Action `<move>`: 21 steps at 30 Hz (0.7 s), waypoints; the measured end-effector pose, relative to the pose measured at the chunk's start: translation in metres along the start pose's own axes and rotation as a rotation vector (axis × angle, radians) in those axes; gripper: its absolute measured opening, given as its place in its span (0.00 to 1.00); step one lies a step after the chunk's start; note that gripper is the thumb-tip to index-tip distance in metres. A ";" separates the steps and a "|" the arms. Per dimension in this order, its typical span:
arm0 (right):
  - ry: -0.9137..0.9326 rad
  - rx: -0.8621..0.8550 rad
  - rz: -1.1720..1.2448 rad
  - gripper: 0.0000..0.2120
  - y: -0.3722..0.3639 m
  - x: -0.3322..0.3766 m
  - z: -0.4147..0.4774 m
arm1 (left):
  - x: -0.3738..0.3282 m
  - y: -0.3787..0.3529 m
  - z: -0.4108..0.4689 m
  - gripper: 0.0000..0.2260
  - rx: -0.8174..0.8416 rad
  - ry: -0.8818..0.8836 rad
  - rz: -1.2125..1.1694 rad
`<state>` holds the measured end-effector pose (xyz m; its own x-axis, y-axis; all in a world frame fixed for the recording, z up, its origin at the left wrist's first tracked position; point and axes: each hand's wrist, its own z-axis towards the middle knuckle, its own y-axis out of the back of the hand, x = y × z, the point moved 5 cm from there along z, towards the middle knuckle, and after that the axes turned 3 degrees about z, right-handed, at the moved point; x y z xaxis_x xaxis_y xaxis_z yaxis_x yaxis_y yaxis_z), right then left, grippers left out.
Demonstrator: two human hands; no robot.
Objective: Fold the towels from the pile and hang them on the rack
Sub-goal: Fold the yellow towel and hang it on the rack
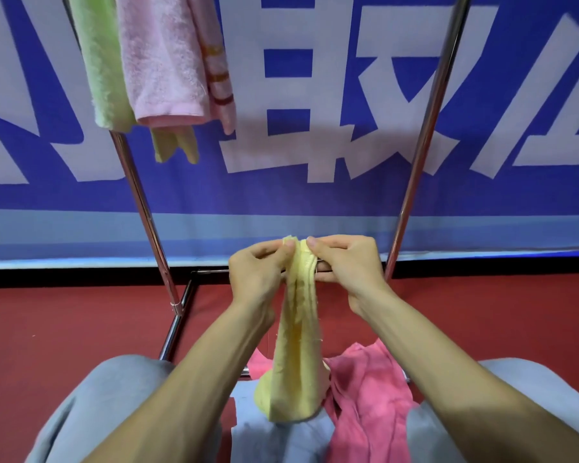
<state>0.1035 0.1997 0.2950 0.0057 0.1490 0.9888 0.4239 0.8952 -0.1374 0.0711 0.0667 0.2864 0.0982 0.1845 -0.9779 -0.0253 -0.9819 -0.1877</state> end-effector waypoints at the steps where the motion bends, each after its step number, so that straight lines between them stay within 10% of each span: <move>1: 0.009 -0.009 -0.007 0.08 0.002 0.001 0.000 | 0.000 -0.001 0.000 0.03 -0.004 -0.020 0.029; 9: 0.051 -0.023 -0.055 0.06 0.009 0.001 -0.003 | -0.002 -0.011 -0.012 0.03 0.114 -0.094 0.153; 21: 0.101 0.098 -0.179 0.06 0.013 0.012 -0.002 | -0.009 -0.003 -0.013 0.32 0.301 -0.069 0.212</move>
<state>0.1108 0.2125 0.3048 0.0315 -0.0540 0.9980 0.3367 0.9408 0.0403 0.0836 0.0670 0.2971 -0.0079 -0.0089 -0.9999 -0.3303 -0.9438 0.0110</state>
